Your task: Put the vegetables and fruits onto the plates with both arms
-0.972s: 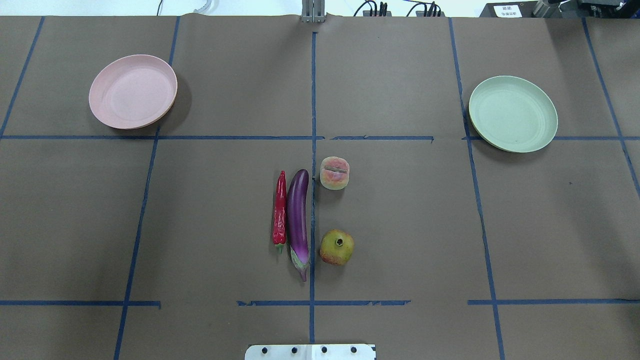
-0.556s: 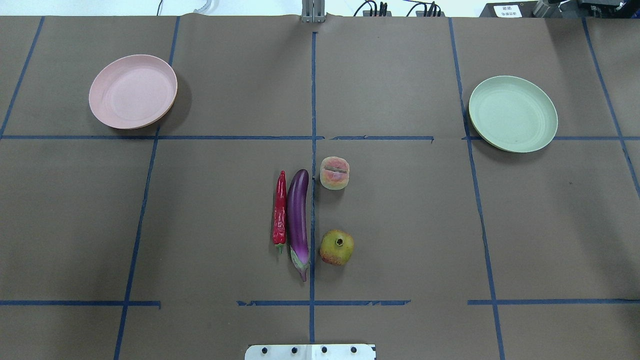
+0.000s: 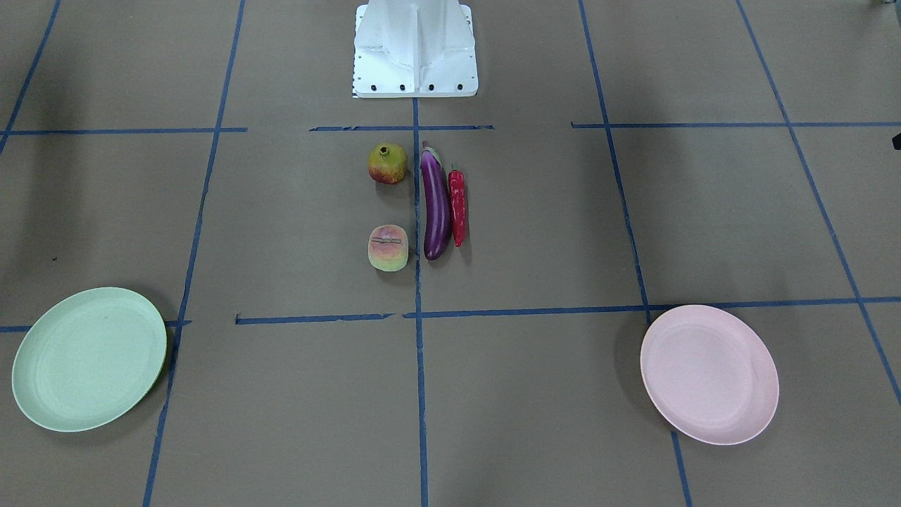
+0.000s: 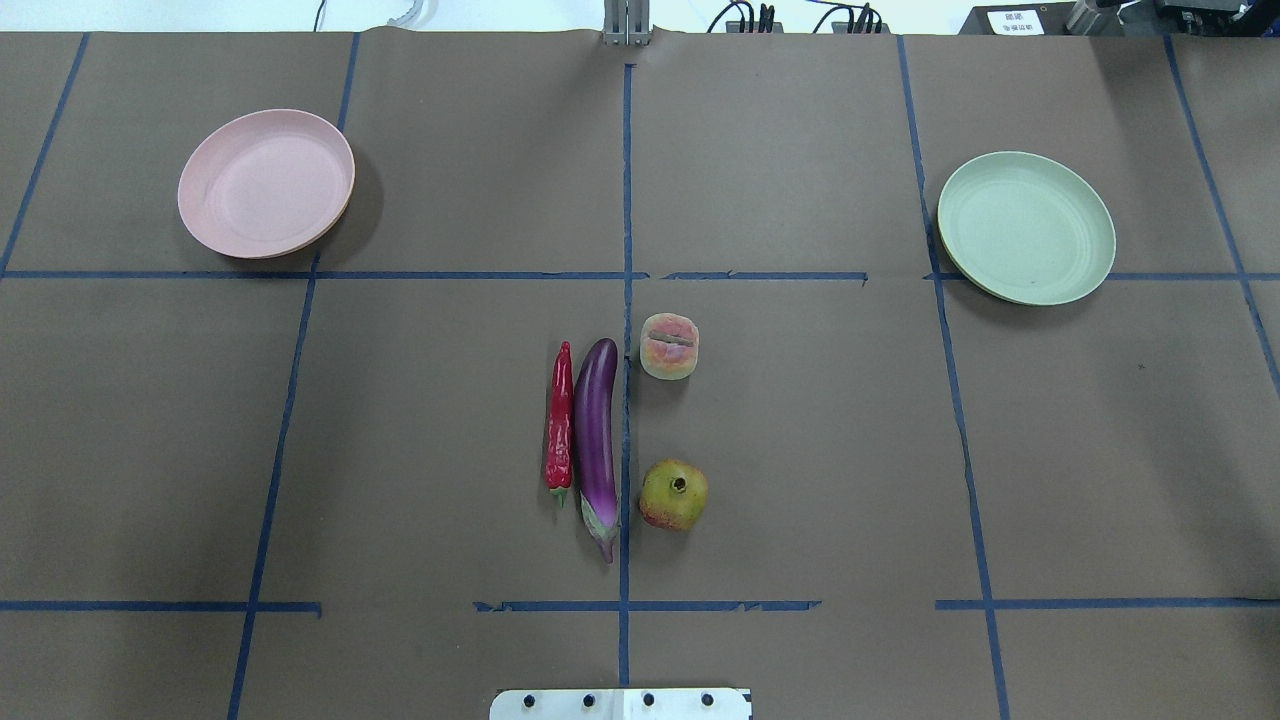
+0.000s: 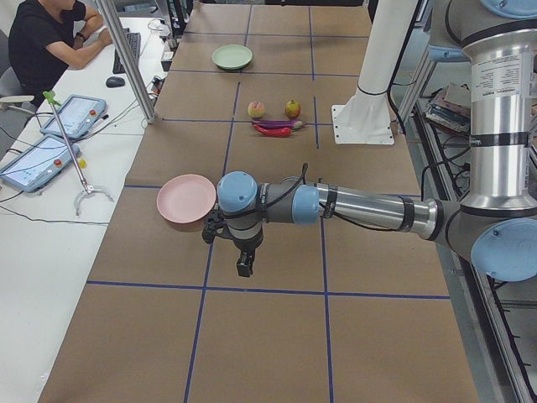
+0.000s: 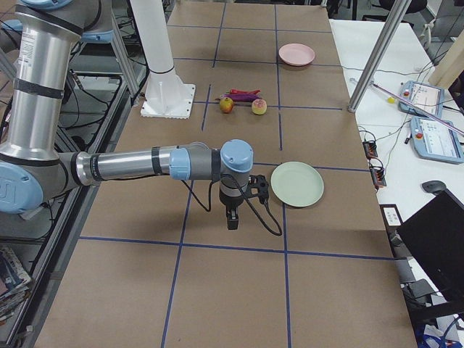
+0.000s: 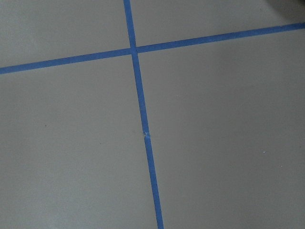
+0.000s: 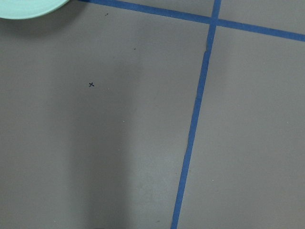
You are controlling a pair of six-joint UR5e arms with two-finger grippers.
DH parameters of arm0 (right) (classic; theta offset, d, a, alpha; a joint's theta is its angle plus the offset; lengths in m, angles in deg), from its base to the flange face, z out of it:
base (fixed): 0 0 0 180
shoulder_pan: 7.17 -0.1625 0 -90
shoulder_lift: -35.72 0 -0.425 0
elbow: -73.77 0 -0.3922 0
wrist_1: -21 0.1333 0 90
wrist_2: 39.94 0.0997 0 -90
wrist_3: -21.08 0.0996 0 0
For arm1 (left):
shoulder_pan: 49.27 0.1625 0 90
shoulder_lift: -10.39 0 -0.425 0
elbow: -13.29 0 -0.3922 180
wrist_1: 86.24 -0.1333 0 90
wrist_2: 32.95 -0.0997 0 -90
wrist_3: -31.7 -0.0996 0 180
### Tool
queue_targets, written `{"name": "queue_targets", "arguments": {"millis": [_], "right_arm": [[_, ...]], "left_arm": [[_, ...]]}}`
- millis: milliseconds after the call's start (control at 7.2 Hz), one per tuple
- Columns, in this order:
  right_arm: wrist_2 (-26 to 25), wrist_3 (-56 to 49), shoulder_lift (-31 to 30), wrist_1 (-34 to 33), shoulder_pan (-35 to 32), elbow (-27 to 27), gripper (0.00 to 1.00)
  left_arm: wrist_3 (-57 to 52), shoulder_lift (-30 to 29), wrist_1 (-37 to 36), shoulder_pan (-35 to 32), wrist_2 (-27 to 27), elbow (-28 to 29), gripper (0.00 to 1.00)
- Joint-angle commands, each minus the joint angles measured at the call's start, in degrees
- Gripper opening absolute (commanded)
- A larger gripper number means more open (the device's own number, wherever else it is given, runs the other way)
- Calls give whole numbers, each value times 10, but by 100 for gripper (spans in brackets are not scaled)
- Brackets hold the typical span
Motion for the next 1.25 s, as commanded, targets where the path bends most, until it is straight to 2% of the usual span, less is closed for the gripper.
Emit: {"name": "queue_targets", "arguments": {"millis": [0, 556, 694, 833, 972, 1111], "right_arm": [[2, 1, -2, 22, 0, -2, 100], [5, 5, 1, 41, 23, -2, 100], [31, 20, 3, 43, 26, 3, 100], [59, 60, 7, 45, 43, 5, 100], [68, 145, 21, 76, 85, 15, 100], [66, 305, 57, 142, 162, 19, 100]], "left_arm": [[1, -3, 2, 3, 2, -1, 100], [-1, -5, 2, 3, 2, -6, 100], [-3, -5, 2, 3, -1, -5, 100], [-4, -5, 2, 3, -4, -5, 100], [-4, -3, 2, 3, -4, -9, 100], [-5, -3, 2, 3, -1, -9, 100]]}}
